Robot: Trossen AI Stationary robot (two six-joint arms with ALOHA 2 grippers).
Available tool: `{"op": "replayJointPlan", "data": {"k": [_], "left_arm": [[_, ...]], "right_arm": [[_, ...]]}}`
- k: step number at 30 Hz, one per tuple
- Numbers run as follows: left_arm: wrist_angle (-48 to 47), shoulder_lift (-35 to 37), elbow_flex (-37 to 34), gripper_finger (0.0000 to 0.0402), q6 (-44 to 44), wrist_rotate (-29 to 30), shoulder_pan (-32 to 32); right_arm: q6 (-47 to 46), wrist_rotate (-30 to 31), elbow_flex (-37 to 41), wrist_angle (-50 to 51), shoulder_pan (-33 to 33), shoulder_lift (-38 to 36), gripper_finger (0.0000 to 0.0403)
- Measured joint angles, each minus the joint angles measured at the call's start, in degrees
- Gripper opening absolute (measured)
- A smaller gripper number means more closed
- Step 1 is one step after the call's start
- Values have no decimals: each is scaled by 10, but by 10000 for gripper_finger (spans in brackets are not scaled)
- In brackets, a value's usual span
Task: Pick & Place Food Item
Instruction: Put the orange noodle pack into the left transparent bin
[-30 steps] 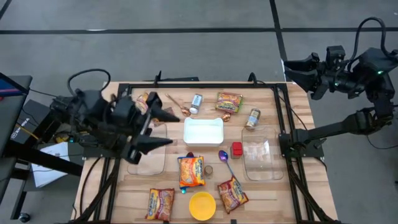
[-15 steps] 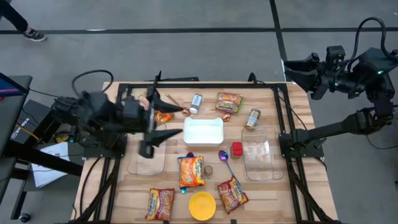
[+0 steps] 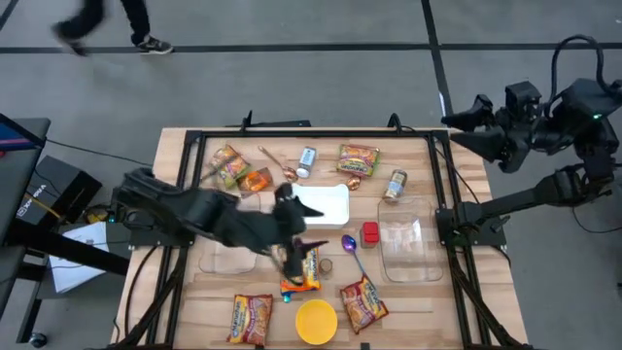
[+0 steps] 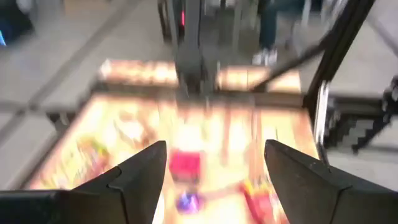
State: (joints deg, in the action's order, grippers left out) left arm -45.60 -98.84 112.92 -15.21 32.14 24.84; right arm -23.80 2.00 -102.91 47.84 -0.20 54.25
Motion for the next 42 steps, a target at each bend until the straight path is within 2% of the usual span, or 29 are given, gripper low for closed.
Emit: {"op": "replayJointPlan", "data": {"k": [8,12,15,20,22,24,28,35,42], "left_arm": [[-145,-105,-8,264,-149,-111,0],[-173,-144,-35,264,-154,-186,12],[-174,-153,-63,264,-154,-221,19],[-159,-144,-121,264,-152,-221,10],[-133,-140,-149,260,-152,-240,-1],[-107,-140,-174,252,-150,-264,-10],[-77,-140,-209,227,-135,-266,-28],[-58,-140,-221,188,-89,-266,-56],[-34,-140,-221,181,-62,-267,-63]], "right_arm": [[13,-7,0,17,10,-11,265],[13,-7,0,29,10,-22,265],[13,-7,0,29,10,-29,265],[13,-7,0,32,10,-37,265],[13,-7,0,36,10,-40,265],[13,-7,0,39,10,-42,265],[7,-7,0,54,10,-40,265],[6,-7,0,65,10,-41,265],[6,-7,0,67,10,-41,265]]}}
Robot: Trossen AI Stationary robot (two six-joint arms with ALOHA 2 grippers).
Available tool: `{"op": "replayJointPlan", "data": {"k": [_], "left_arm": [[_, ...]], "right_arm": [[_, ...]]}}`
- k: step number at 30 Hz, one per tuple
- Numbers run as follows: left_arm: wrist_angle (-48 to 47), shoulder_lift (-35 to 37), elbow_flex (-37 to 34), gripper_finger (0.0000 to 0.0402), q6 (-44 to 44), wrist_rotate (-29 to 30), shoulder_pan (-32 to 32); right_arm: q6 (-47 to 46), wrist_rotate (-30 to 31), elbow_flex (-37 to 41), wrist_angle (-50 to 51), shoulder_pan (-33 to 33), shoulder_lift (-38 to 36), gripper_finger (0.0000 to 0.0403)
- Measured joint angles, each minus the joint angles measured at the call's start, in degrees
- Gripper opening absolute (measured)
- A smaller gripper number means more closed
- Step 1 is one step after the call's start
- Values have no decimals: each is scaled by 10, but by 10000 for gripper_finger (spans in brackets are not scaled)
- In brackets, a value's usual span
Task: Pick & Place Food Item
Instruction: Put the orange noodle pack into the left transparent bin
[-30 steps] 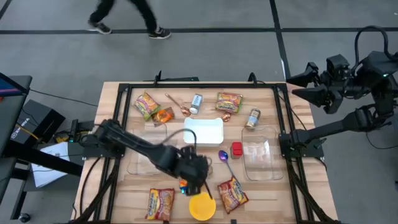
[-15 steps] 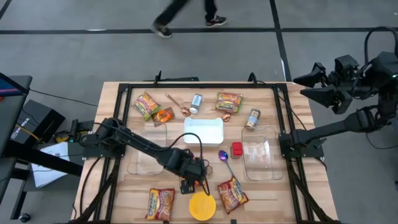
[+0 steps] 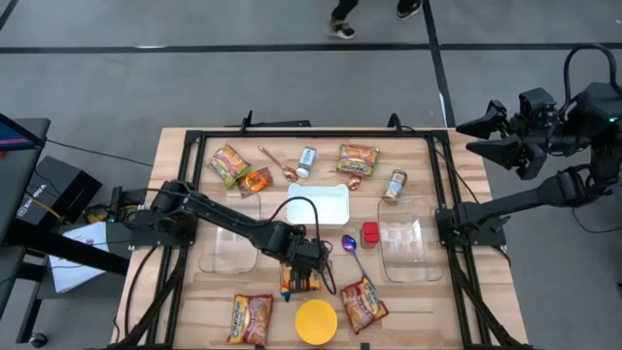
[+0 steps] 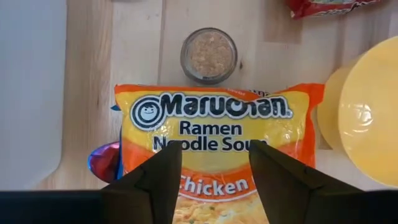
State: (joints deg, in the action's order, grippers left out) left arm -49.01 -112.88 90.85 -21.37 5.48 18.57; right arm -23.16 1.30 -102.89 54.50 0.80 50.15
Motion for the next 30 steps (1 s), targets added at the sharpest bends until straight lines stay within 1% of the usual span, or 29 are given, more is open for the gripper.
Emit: {"op": "replayJointPlan", "data": {"k": [5,8,11,15,18,21,24,30], "left_arm": [[2,0,-2,181,1,-14,6],[18,0,-26,181,-1,-15,6],[22,0,-43,181,-3,-29,7],[27,1,-54,180,-3,-27,6],[32,1,-55,171,-3,-27,4],[38,1,-55,148,-3,-25,4],[40,1,-55,115,-4,-25,4],[42,1,-55,28,-7,-25,3]], "right_arm": [[0,0,0,5,0,0,265],[1,0,0,8,0,0,265],[1,0,0,8,0,0,265],[0,0,0,8,0,0,265],[-2,0,0,8,0,-1,265],[-2,0,0,8,0,-1,265],[-2,0,0,8,0,-1,265],[-3,0,0,8,0,-1,265]]}}
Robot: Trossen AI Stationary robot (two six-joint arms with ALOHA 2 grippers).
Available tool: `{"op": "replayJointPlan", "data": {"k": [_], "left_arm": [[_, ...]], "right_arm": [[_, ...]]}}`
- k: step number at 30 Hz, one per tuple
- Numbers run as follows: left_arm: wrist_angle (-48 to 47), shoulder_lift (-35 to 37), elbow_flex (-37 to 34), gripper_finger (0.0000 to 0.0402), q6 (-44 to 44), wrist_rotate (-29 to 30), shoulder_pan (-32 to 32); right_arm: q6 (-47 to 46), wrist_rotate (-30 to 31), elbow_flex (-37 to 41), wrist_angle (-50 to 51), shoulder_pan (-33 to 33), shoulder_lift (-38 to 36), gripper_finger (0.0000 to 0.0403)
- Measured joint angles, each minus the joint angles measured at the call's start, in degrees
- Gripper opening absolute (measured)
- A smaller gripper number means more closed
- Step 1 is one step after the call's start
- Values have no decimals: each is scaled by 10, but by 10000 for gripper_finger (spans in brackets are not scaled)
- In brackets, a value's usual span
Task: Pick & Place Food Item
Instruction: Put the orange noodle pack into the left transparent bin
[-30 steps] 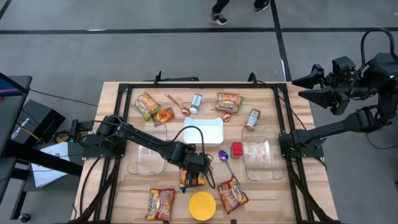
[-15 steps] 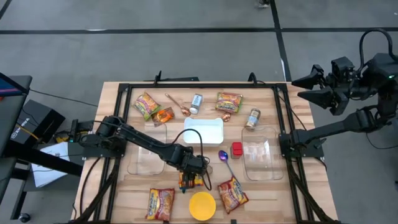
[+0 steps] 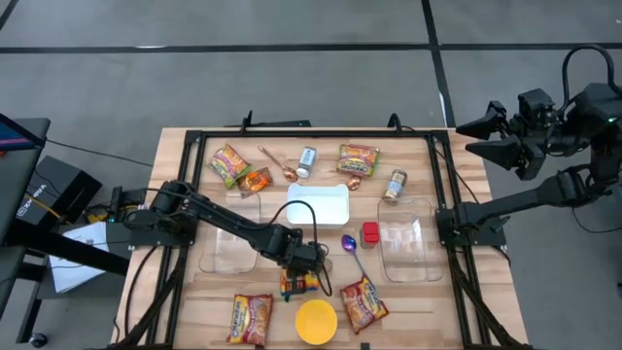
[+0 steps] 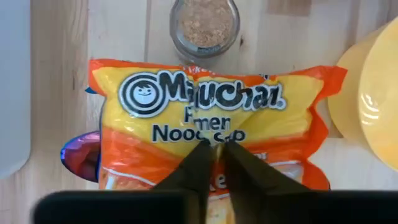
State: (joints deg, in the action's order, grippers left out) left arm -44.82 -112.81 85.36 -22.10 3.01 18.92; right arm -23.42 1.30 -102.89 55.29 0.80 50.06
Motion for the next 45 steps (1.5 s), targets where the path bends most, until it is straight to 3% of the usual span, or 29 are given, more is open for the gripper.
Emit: {"op": "replayJointPlan", "data": {"k": [3,12,17,28,32,37,45], "left_arm": [[0,0,0,7,-21,0,-2],[-2,3,-1,1,-52,-56,-5],[1,45,-1,0,-92,-62,-7],[-18,180,-1,0,-301,71,-31],[-57,225,0,0,-378,138,-38],[-173,273,0,0,-493,194,-43],[-407,308,0,0,-707,184,-40]], "right_arm": [[0,0,0,0,0,0,265],[-2,0,0,0,0,0,265],[-2,0,0,0,0,0,265],[-1,0,0,1,0,0,265],[-1,0,0,2,0,0,265],[-1,0,0,7,0,0,265],[0,1,0,21,0,0,265]]}}
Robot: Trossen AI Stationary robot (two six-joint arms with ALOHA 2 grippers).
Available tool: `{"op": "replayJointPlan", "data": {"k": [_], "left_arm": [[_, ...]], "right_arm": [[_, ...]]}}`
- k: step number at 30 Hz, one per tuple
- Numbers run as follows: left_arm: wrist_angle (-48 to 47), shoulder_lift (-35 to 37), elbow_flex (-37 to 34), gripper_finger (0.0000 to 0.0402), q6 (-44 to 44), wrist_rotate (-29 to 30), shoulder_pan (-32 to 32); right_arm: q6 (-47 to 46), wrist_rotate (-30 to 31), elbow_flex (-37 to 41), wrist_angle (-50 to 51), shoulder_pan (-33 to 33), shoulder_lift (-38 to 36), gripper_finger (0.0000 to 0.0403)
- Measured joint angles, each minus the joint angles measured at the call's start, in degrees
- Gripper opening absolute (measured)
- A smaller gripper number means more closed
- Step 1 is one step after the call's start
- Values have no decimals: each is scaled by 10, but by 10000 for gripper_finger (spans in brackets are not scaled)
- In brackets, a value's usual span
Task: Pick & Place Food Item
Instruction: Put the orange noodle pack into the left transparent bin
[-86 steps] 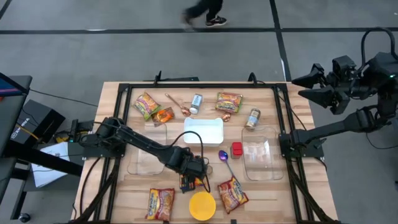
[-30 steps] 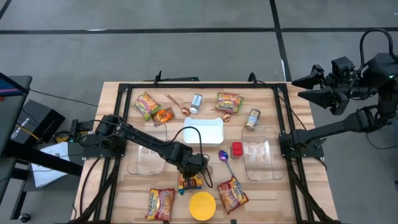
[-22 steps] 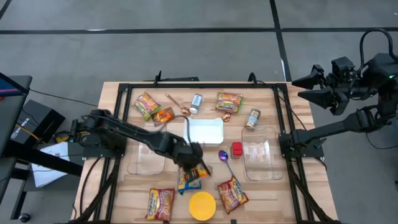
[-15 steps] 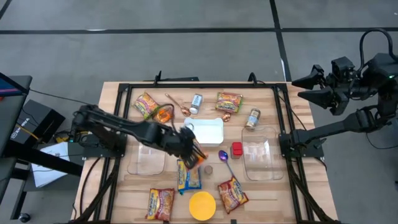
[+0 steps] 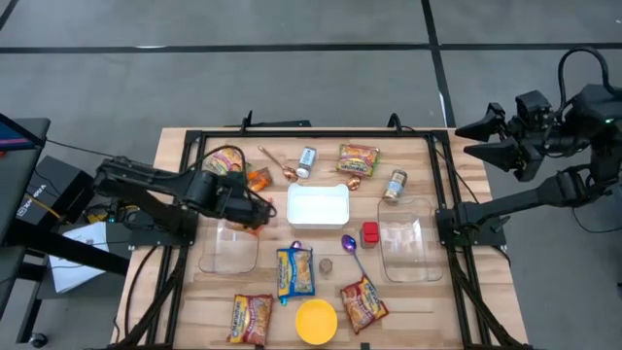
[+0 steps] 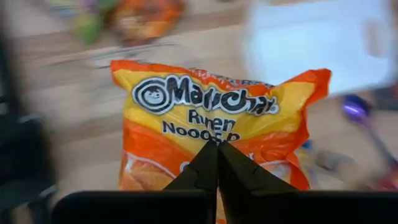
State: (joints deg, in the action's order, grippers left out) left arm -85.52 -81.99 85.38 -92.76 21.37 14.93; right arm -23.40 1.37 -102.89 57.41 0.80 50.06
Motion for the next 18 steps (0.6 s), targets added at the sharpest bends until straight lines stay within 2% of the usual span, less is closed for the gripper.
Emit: {"op": "replayJointPlan", "data": {"k": [3,13,18], "left_arm": [[-48,0,-1,0,-45,1,0],[-30,2,-108,0,-140,-7,-17],[9,3,-167,0,-142,-14,-25]], "right_arm": [[0,1,0,9,0,0,265],[0,1,0,9,0,0,265],[0,1,0,9,0,0,265]]}}
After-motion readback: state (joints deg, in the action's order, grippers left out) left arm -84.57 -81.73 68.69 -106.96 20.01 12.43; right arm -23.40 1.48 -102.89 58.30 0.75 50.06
